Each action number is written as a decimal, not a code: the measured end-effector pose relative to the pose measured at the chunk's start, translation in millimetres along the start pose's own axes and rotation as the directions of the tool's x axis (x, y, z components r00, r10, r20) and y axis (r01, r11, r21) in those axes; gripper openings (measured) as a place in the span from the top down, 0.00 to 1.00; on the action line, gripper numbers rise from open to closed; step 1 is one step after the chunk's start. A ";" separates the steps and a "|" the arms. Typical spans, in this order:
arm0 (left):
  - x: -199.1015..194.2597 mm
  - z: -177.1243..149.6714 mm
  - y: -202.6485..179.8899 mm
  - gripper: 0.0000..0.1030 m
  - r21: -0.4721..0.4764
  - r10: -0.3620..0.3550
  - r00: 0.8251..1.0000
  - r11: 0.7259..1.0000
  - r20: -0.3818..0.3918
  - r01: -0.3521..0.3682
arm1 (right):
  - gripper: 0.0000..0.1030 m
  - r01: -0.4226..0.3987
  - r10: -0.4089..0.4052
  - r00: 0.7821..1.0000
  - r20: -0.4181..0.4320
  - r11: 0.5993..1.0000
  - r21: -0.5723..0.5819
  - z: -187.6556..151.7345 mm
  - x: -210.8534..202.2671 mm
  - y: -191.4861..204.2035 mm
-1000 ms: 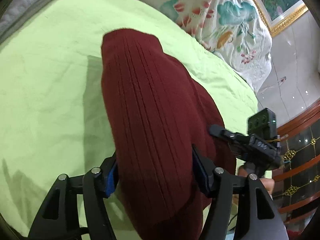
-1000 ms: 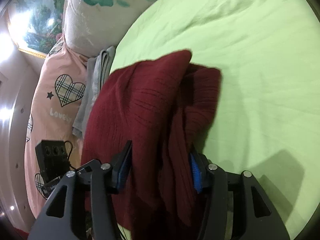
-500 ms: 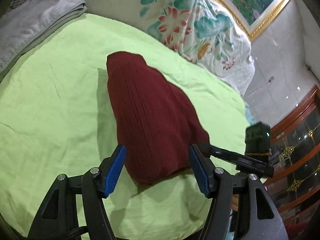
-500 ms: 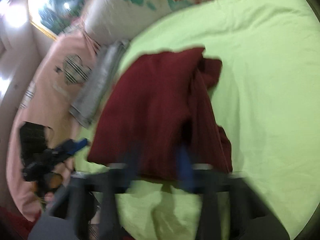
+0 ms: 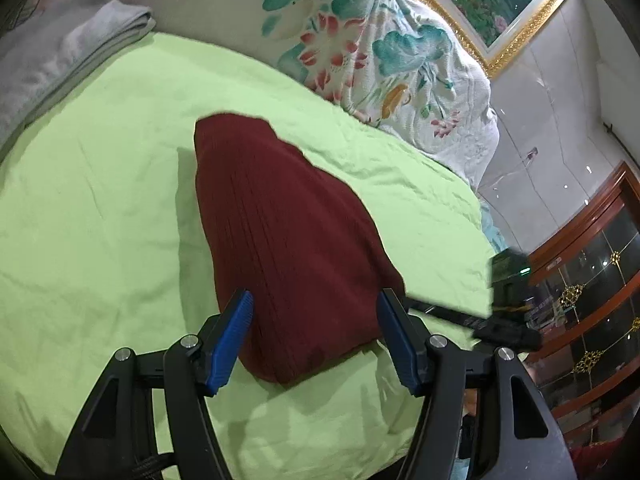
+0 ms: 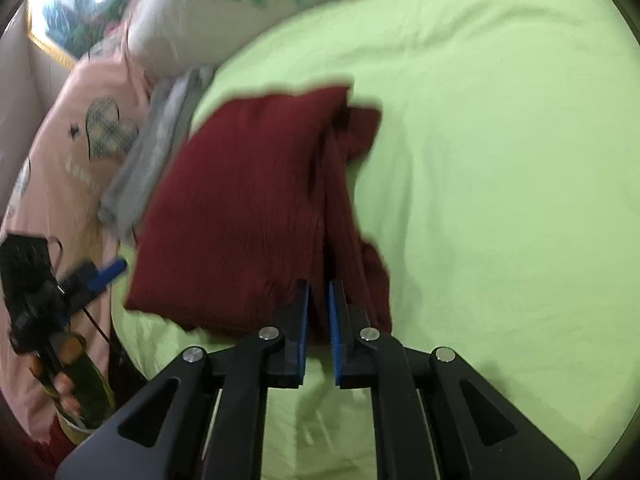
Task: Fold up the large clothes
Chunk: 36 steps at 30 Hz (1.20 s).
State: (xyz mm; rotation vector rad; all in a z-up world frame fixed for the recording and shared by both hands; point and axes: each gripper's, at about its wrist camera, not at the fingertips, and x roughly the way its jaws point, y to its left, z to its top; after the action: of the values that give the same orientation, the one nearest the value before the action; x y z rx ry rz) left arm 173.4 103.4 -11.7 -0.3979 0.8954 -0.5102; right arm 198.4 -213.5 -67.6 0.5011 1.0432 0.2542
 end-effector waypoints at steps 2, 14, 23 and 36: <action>-2.6 8.6 0.6 0.38 0.004 -0.014 1.000 1.000 0.018 0.014 | 0.91 0.003 -0.001 0.995 0.097 1.000 -0.020 13.8 -23.8 13.5; 5.8 13.3 3.8 0.38 -0.012 -0.044 0.999 0.999 0.004 0.044 | 0.95 -0.016 0.011 0.998 -0.060 0.997 -0.070 -22.9 17.2 20.7; 13.3 11.5 4.9 0.38 -0.007 -0.048 0.999 0.999 -0.025 0.048 | 0.95 0.023 -0.029 0.997 -0.067 0.996 -0.087 -11.7 -1.5 -15.1; 49.8 30.7 -10.0 0.52 0.067 -0.140 0.987 0.987 -0.083 0.145 | 0.92 -0.094 0.099 0.993 0.066 0.993 -0.065 54.2 31.0 56.1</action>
State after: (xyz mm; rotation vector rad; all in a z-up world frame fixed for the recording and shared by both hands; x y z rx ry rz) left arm 221.9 70.3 -20.5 -0.3791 0.9248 -0.6921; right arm 262.7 -166.8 -40.6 0.5018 0.9418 0.3515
